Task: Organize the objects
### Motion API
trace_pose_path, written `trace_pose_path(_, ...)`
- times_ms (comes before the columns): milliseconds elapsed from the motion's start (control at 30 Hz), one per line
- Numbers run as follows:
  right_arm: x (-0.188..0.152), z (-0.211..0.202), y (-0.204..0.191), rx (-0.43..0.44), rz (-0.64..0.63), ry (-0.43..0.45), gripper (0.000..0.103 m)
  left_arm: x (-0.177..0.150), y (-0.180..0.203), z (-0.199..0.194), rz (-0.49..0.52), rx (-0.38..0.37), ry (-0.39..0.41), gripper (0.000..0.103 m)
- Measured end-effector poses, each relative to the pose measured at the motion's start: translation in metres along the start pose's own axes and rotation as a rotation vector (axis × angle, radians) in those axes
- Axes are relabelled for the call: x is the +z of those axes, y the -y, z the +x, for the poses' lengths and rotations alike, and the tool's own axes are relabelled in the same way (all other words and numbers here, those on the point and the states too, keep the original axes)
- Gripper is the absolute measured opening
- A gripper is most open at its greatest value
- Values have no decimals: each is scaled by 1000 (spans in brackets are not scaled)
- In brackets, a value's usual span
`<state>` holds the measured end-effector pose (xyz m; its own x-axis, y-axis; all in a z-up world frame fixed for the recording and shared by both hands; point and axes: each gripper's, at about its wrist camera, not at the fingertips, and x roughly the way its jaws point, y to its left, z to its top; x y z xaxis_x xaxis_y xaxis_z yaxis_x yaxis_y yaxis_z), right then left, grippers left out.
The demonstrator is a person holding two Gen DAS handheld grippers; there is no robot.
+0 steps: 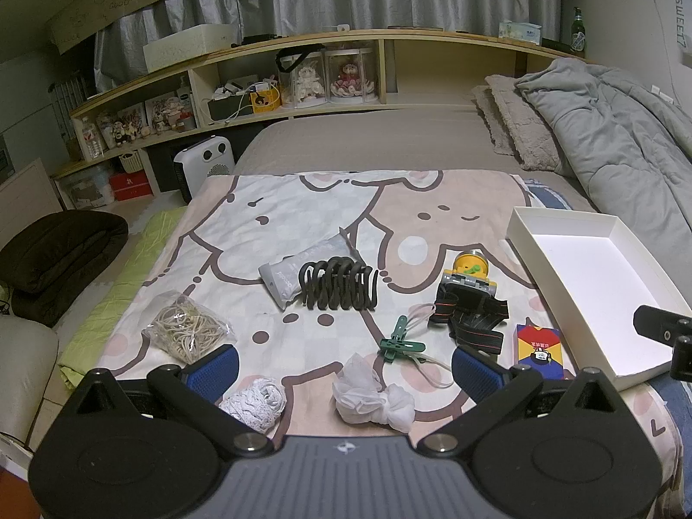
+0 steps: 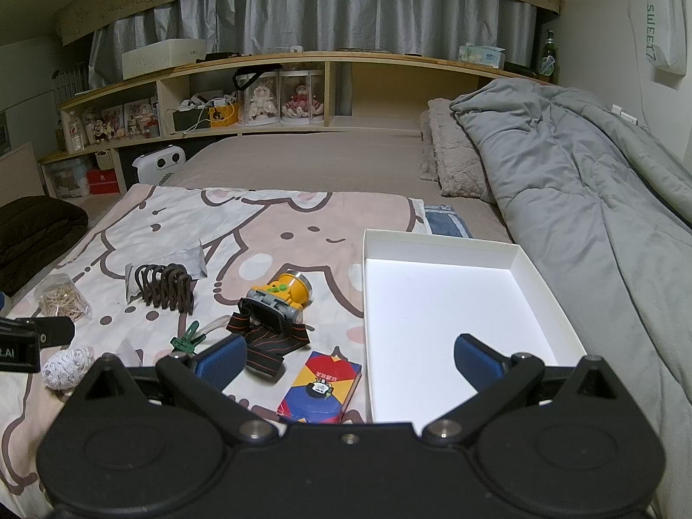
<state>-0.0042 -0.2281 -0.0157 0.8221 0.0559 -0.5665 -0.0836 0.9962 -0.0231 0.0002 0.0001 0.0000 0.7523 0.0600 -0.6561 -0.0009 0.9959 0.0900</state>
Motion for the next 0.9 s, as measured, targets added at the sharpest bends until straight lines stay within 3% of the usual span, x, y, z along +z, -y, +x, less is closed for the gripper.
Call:
trace_pose_path(600,2,0,-1,0,0,-1,103,4,-3,1,-15,0,12,103)
trace_pose_path(800,-7,8,0,0,11,3,103,16,-20,5,-73,41,44,103)
trace_pose_path(900,6,12,7,10,24,5,103,21,-29,10,-102,62,50,103)
